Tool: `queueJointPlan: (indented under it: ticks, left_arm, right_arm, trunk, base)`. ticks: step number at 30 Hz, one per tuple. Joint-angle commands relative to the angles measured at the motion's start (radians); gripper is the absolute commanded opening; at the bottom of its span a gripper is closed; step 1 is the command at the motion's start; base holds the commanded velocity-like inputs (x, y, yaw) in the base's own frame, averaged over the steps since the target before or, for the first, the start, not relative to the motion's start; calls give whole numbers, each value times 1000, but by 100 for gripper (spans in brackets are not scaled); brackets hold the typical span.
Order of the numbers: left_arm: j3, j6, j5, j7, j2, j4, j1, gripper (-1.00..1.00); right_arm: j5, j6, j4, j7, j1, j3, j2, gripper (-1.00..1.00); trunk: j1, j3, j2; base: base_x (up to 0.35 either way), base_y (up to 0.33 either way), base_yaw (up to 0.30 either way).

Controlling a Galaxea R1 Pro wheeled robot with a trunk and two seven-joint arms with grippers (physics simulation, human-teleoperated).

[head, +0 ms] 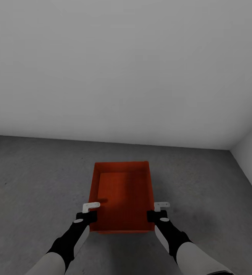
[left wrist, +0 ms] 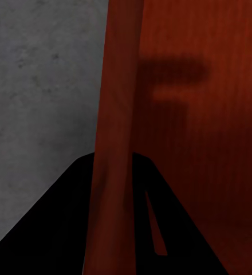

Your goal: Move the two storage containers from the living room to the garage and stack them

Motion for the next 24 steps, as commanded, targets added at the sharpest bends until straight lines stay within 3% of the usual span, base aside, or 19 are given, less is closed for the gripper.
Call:
queueJointPlan:
  ticks: [1, 5, 16, 24]
  left_arm:
    - [-1, 3, 11, 11, -8, -4, 0, -100]
    - [-1, 3, 11, 11, -8, -4, 0, -100]
    - [-1, 4, 11, 11, -8, -4, 0, -100]
    - [-1, 4, 11, 11, -8, -4, 0, -100]
  right_arm:
    - [4, 8, -3, -14, 0, -23, 0, -100]
    - [5, 8, -3, -14, 0, -23, 0, -100]
    - [5, 8, -3, -14, 1, -23, 0, -100]
    - [4, 8, -3, -14, 0, -23, 0, -100]
  trunk:
    - [4, -4, -8]
    - [19, -16, -36]
    - [19, -16, -36]
    - [50, -41, -92]
  base:
    - [0, 0, 0]
    - [0, 0, 0]
    - [0, 0, 0]
    - [0, 0, 0]
